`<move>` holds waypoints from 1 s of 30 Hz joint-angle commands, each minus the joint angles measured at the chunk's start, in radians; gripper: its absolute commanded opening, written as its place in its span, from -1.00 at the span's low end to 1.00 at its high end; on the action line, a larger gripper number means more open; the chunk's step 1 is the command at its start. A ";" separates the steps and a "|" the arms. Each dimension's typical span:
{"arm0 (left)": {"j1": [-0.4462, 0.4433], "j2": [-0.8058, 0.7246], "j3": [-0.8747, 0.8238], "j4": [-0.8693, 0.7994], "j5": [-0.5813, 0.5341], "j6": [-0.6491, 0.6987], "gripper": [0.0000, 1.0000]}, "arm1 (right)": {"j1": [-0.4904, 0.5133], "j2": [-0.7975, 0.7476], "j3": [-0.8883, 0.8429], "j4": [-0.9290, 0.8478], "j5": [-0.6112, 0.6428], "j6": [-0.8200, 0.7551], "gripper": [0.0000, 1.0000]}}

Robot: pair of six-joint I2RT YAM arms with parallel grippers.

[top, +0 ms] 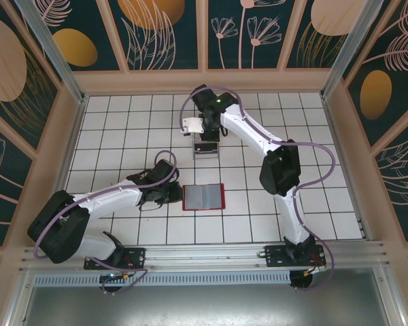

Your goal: Take the credit cards out of the card holder

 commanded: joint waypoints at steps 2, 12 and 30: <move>-0.003 0.010 -0.007 -0.001 -0.018 -0.015 -0.62 | -0.016 0.043 0.052 -0.030 -0.008 -0.036 -1.00; -0.003 0.044 0.001 0.005 -0.012 -0.012 -0.62 | -0.025 0.106 0.080 -0.016 -0.035 -0.057 -1.00; -0.005 0.078 0.019 0.003 -0.012 -0.005 -0.63 | -0.028 0.171 0.090 0.029 -0.034 -0.037 -0.92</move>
